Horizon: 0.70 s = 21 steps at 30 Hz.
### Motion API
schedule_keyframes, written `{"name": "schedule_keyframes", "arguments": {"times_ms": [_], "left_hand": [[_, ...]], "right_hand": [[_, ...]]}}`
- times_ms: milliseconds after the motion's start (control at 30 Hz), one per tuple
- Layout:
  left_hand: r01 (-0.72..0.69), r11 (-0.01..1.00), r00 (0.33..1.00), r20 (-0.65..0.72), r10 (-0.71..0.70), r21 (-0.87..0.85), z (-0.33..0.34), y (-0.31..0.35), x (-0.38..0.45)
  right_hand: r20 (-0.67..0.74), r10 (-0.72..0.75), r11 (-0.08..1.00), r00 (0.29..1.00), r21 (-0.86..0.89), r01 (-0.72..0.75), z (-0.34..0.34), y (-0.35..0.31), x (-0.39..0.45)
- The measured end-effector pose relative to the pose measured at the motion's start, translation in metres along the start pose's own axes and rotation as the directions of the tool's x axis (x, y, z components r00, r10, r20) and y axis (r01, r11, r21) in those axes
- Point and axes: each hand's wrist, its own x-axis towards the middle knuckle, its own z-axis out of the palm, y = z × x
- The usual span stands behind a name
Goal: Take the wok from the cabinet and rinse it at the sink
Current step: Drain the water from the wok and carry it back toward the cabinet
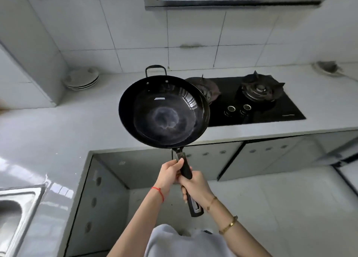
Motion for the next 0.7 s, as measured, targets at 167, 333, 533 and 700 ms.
{"name": "schedule_keyframes", "arguments": {"times_ms": [167,333,533,700], "left_hand": [[-0.009,0.994,0.990,0.144,-0.007,0.111,0.016,-0.002,0.012],[-0.007,0.986,0.956,0.291,-0.041,0.164,0.049,-0.008,0.024],[-0.047,0.959,0.897,0.433,-0.083,0.281,0.110,-0.019,0.039],[-0.059,0.947,0.852,0.511,-0.117,0.315,0.188,-0.034,0.045]], "right_hand": [[-0.151,0.019,0.997,0.988,0.079,-0.007,-0.010,0.008,-0.011],[-0.293,0.043,0.987,0.955,0.160,0.005,-0.034,0.020,-0.022],[-0.423,0.084,0.976,0.902,0.218,0.011,-0.083,0.038,-0.034],[-0.494,0.138,0.953,0.859,0.302,0.021,-0.150,0.057,-0.048]]}}
